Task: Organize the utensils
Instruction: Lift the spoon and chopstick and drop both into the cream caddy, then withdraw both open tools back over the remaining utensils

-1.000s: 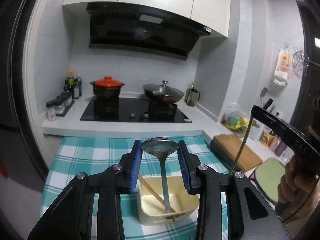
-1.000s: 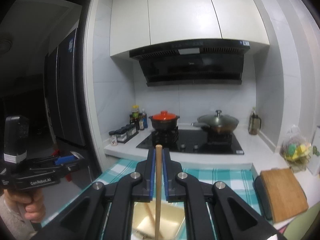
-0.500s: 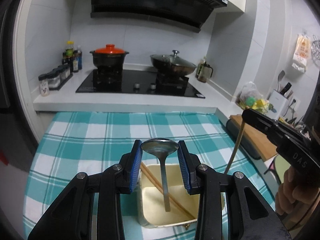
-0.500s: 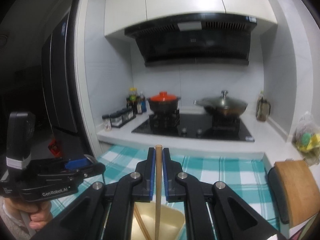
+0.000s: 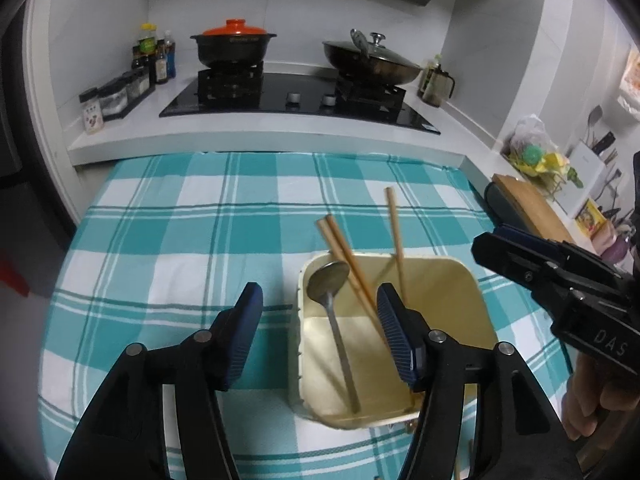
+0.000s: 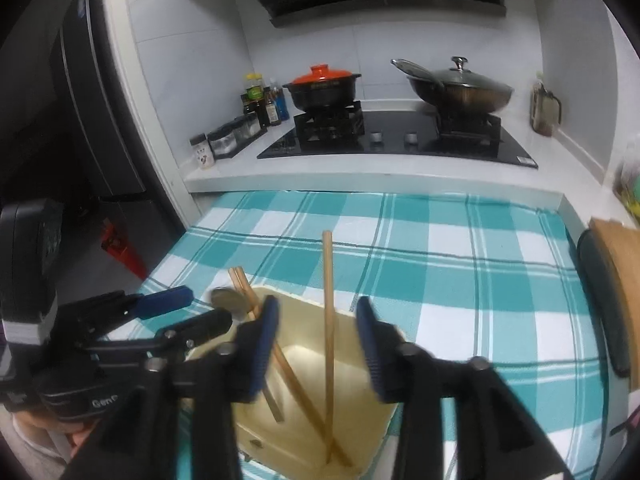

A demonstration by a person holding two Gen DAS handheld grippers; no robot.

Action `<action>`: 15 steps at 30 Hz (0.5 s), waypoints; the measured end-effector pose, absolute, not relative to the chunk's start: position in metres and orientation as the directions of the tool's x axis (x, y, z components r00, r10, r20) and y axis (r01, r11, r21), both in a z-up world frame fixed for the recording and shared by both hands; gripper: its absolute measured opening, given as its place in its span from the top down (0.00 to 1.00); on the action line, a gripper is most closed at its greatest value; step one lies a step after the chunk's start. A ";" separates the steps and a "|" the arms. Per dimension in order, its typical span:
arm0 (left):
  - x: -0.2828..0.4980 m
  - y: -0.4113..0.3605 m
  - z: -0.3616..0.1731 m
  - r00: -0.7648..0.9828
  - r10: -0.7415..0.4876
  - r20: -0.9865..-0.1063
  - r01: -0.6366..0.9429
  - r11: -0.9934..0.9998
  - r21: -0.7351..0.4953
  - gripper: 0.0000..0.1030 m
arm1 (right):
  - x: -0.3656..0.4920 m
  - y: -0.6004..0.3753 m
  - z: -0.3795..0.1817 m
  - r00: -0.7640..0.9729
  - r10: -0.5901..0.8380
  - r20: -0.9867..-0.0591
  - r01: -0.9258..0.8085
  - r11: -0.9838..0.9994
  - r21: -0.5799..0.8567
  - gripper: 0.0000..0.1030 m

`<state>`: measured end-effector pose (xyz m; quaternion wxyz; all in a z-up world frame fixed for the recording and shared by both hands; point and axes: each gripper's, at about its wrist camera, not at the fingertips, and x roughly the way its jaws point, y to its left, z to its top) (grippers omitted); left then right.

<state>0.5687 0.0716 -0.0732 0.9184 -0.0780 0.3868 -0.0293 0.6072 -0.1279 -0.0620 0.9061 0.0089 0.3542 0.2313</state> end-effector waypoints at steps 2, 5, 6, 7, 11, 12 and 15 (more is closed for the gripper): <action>0.551 0.080 -0.061 0.717 -0.101 -0.690 -0.009 0.988 -0.154 0.25 | 0.595 -0.133 -0.052 0.663 0.417 -0.622 -0.406 0.898 0.169 0.58; 0.514 0.090 -0.042 0.747 -0.070 -0.661 0.001 0.995 -0.104 0.16 | 0.570 -0.144 -0.032 0.696 0.399 -0.597 -0.401 0.906 0.138 0.52; 0.498 0.092 -0.038 0.752 -0.057 -0.657 0.008 0.997 -0.078 0.13 | 0.558 -0.149 -0.026 0.710 0.388 -0.587 -0.396 0.910 0.123 0.50; 0.485 0.093 -0.035 0.754 -0.048 -0.656 0.014 0.998 -0.057 0.12 | 0.544 -0.154 -0.020 0.724 0.376 -0.578 -0.392 0.914 0.104 0.48; 0.423 0.099 -0.033 0.743 -0.041 -0.668 0.049 0.999 -0.006 0.09 | 0.497 -0.169 -0.009 0.751 0.319 -0.579 -0.375 0.927 0.023 0.47; 0.407 0.100 -0.036 0.739 -0.043 -0.672 0.055 0.998 -0.004 0.09 | 0.483 -0.173 -0.010 0.754 0.298 -0.585 -0.369 0.930 -0.001 0.47; 0.361 0.099 -0.044 0.731 -0.063 -0.679 0.069 0.997 -0.019 0.08 | 0.444 -0.185 -0.016 0.756 0.239 -0.609 -0.340 0.939 -0.053 0.46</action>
